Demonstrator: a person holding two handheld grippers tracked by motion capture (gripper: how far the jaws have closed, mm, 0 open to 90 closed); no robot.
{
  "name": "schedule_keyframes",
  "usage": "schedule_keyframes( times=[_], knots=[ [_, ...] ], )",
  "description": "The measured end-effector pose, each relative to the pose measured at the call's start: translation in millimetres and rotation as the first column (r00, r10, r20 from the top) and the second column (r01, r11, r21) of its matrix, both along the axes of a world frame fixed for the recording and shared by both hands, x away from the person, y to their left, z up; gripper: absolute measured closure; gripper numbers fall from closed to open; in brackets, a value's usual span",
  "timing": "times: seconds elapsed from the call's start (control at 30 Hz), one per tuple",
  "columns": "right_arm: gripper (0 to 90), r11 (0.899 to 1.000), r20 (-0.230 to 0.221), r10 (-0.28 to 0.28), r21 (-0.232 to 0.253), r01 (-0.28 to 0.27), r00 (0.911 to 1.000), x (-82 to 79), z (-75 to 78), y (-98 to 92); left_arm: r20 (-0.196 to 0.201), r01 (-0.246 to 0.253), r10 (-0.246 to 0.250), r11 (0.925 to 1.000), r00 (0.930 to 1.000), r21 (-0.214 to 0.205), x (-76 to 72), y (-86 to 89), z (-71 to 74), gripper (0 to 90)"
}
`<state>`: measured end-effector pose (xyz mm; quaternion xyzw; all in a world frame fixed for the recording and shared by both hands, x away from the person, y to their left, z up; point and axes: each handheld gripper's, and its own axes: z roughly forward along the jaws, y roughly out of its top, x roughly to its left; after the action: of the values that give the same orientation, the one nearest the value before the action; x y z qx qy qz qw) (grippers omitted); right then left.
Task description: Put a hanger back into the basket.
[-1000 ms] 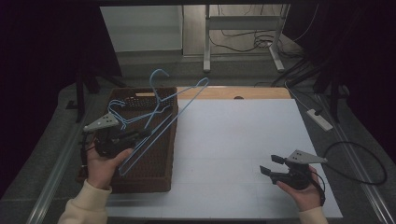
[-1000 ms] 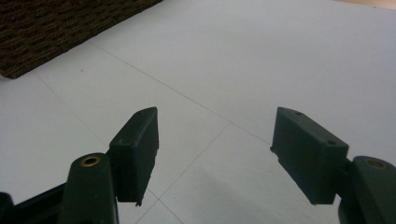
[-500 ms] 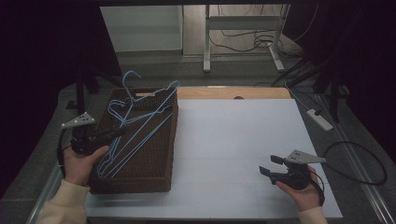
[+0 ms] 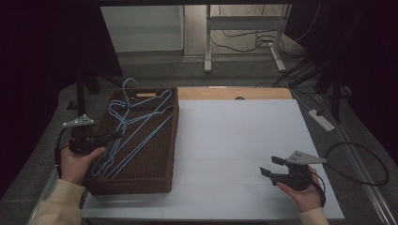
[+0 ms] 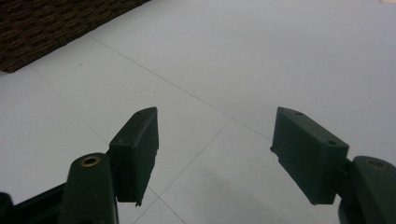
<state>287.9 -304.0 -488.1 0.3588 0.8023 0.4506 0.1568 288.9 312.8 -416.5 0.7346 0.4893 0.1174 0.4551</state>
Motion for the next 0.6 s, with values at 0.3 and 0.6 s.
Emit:
schedule_keyframes(
  times=[0.3, 0.6],
  knots=[
    [32.6, 1.0, 0.008, -0.001, -0.001, 0.001, 1.0, -0.3, -0.1, 0.5, -0.061, 0.031, -0.03, 0.9994, 0.9977, 0.018, 10.9, -7.1, -15.6, 85.9],
    [32.6, 1.0, 0.007, -0.002, -0.004, 0.002, 1.0, -0.1, -0.3, 0.6, -0.154, 0.013, -0.005, 0.9987, 0.988, 0.05, 24.5, -7.2, -32.9, 85.8]
  ],
)
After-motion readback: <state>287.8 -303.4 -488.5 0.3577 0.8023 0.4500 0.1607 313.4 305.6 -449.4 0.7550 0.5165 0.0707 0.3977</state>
